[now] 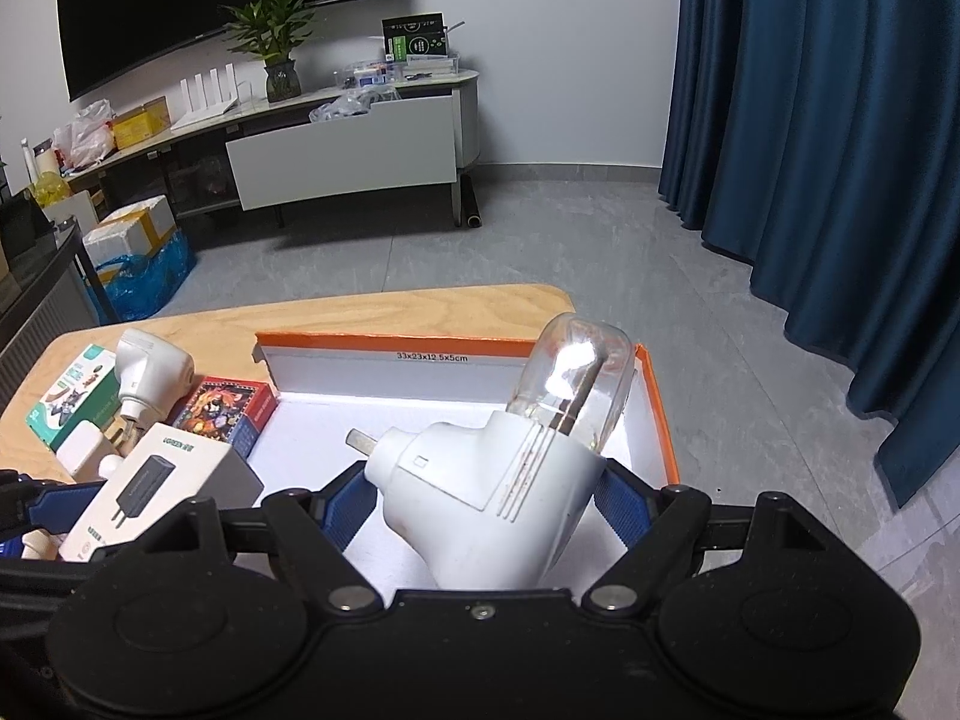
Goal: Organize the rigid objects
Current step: 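Carry the adapter box and white repeller with both grippers into the open white box, then lower both items into the white box and open both grippers, then move the left gripper to the blue tin and grasp it, then grasp the bronze cosmetic tube with the right gripper while the left holds the blue tin, then carry the blue tin and bronze tube with both grippers over the white box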
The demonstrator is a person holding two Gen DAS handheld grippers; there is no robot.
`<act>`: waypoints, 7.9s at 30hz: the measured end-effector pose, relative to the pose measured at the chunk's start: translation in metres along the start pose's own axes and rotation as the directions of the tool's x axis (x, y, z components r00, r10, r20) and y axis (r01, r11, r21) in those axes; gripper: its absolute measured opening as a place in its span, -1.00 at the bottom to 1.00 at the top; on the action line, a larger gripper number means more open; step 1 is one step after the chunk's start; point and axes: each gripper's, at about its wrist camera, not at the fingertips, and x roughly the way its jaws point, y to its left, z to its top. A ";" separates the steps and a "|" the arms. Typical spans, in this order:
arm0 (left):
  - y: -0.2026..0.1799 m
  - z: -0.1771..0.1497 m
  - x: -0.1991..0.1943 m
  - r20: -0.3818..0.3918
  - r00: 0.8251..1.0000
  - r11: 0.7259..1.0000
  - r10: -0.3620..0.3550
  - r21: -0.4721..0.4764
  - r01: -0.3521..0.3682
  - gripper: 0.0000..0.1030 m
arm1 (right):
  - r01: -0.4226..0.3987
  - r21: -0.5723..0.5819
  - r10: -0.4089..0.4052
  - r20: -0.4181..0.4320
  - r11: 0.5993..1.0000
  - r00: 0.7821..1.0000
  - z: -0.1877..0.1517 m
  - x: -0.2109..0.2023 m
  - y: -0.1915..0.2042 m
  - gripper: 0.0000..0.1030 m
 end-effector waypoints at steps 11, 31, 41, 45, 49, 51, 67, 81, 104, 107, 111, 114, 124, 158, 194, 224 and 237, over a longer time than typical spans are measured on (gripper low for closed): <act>0.000 -0.002 0.006 -0.007 1.000 1.000 0.000 0.000 0.000 0.16 | 0.011 -0.018 -0.012 -0.037 1.000 0.999 -0.001 0.017 -0.001 0.83; -0.028 0.001 0.027 -0.024 0.998 0.998 -0.055 0.024 0.055 0.16 | 0.070 -0.025 -0.070 0.016 0.997 0.997 0.018 0.002 -0.030 0.94; -0.044 0.012 0.047 -0.031 0.998 0.997 -0.063 0.032 0.064 0.19 | 0.088 0.083 -0.098 0.122 0.993 0.988 0.013 -0.052 -0.047 0.98; -0.042 0.013 0.040 -0.034 0.999 0.999 -0.040 0.021 0.040 0.59 | 0.111 0.067 -0.119 0.132 0.992 0.984 0.008 -0.063 -0.042 0.98; -0.042 0.013 0.023 -0.032 0.999 0.999 -0.019 0.035 0.020 0.82 | 0.119 0.077 -0.129 0.139 0.990 0.982 0.004 -0.072 -0.037 0.98; -0.039 0.012 0.014 -0.033 0.999 0.999 -0.002 0.035 0.004 0.87 | 0.116 0.085 -0.127 0.137 0.990 0.982 0.002 -0.075 -0.034 0.98; 0.046 -0.020 -0.054 -0.017 0.993 0.988 0.118 -0.099 -0.119 0.97 | 0.007 0.020 -0.008 0.056 1.000 0.998 -0.029 -0.080 0.034 0.98; 0.136 -0.060 -0.085 -0.046 0.965 0.921 0.258 -0.291 -0.260 0.97 | -0.129 -0.115 0.129 -0.008 0.985 0.992 -0.054 -0.071 0.117 0.98; 0.179 -0.065 -0.047 -0.098 0.939 0.880 0.331 -0.326 -0.344 0.53 | -0.158 -0.104 0.155 -0.035 0.982 0.987 -0.057 -0.061 0.122 0.97; 0.176 -0.064 -0.048 -0.080 0.944 0.894 0.320 -0.302 -0.329 0.22 | -0.173 -0.115 0.168 -0.045 0.978 0.985 -0.057 -0.057 0.131 0.97; 0.176 -0.066 -0.055 -0.055 0.954 0.902 0.296 -0.312 -0.298 0.21 | -0.210 -0.117 0.205 -0.056 0.971 0.977 -0.055 -0.052 0.144 0.97; 0.171 -0.067 -0.066 -0.021 0.957 0.915 0.289 -0.287 -0.282 0.21 | -0.232 -0.082 0.225 -0.079 0.969 0.971 -0.052 -0.040 0.151 0.97; 0.174 -0.073 -0.087 0.010 0.962 0.920 0.273 -0.294 -0.258 0.21 | -0.195 -0.009 0.192 -0.147 0.981 0.970 -0.039 0.021 0.186 0.63; 0.085 -0.065 -0.090 0.057 0.995 0.980 0.087 -0.182 -0.075 0.21 | -0.123 -0.009 0.123 0.129 0.992 0.984 -0.050 -0.103 0.103 -0.09; -0.039 -0.039 -0.054 0.051 0.997 0.998 -0.061 -0.003 0.062 0.21 | 0.045 0.201 -0.086 0.196 0.978 0.977 -0.082 -0.142 -0.024 -0.09; -0.027 -0.019 -0.043 0.062 0.997 0.999 -0.036 -0.023 0.038 0.21 | 0.015 0.122 -0.043 0.231 0.992 0.972 -0.044 -0.118 -0.016 -0.09; -0.030 -0.009 -0.036 0.065 0.997 0.999 -0.030 -0.014 0.031 0.21 | 0.023 0.121 -0.050 0.229 0.992 0.972 -0.041 -0.110 -0.015 -0.09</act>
